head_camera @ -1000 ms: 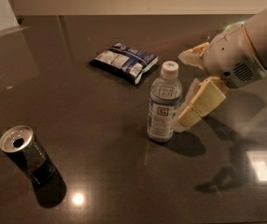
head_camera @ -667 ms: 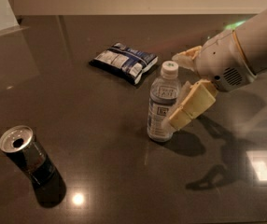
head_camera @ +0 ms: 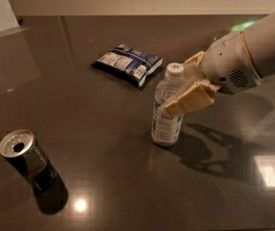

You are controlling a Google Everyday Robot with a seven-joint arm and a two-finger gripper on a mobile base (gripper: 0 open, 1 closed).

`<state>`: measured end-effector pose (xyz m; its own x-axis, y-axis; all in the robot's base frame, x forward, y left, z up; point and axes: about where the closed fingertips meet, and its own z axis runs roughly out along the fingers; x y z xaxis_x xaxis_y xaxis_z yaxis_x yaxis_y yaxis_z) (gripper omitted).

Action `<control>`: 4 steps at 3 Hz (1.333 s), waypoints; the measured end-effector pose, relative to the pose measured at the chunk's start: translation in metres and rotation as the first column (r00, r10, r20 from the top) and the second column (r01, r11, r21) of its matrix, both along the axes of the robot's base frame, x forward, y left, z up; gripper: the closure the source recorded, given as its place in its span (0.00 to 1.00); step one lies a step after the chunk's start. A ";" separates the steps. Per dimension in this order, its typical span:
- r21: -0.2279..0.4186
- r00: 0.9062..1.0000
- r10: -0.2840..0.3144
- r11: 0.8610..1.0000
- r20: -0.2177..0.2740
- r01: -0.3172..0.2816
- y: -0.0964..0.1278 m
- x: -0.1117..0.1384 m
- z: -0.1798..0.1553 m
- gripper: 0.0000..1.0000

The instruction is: Knock blue plastic bottle over

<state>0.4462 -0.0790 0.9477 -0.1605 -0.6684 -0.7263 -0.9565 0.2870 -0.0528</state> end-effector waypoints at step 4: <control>-0.418 0.990 0.116 0.898 -0.074 -0.136 -0.016 0.011 0.039 1.00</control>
Offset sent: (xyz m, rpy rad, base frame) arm 0.0218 -0.0332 0.0503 -0.1418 0.0385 -0.0014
